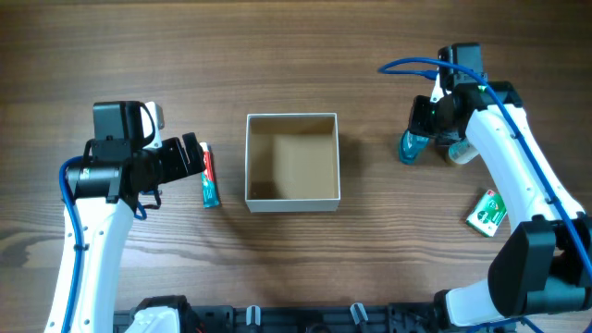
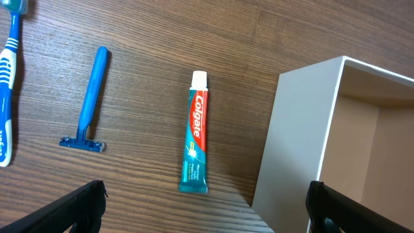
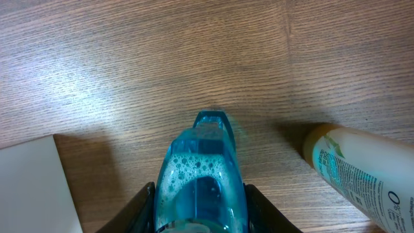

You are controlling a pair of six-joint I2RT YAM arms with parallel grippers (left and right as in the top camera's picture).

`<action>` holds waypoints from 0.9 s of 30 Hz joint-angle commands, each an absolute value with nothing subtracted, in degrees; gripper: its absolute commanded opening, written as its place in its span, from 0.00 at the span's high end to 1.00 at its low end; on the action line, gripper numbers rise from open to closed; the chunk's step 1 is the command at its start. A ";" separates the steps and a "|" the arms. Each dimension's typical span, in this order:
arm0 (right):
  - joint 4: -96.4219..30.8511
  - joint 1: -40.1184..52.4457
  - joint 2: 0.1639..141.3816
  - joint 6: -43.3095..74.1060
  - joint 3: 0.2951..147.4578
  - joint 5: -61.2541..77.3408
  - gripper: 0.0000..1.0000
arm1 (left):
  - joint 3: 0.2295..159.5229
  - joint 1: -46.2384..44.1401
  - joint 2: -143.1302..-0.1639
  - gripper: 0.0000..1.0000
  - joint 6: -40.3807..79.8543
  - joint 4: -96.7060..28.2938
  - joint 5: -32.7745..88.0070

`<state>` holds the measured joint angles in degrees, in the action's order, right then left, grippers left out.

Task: Pack container
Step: 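Reach the right gripper to the blue mouthwash bottle and grasp it, then carry the mouthwash into the box with the right gripper and release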

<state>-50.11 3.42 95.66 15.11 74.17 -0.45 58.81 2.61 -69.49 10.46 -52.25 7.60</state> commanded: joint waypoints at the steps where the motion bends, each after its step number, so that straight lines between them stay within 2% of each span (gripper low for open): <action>1: -50.33 3.36 95.22 14.79 75.22 1.76 0.96 | 60.01 2.24 -69.67 0.00 10.94 -51.92 8.25; 7: -61.47 8.51 88.95 11.97 86.28 4.56 0.96 | 60.01 2.24 -69.67 0.00 10.94 -51.90 8.25; 10: -67.29 20.01 87.24 14.59 97.80 0.62 0.96 | 60.01 2.24 -69.67 0.00 10.94 -51.92 8.25; 13: -65.25 31.66 87.64 18.65 101.03 -2.94 0.96 | 60.01 2.24 -69.67 0.00 10.94 -52.23 6.63; 16: -62.72 38.04 91.37 24.32 101.01 -3.42 0.96 | 60.01 2.26 -70.00 0.00 11.31 -55.51 -4.32; 18: -61.95 38.96 94.87 25.91 101.01 -2.94 0.96 | 60.01 2.87 -70.39 0.00 12.91 -57.65 -8.88; 27: -54.74 40.34 109.80 31.46 100.99 -2.17 0.96 | 59.96 3.66 -70.52 0.00 12.84 -57.93 -9.06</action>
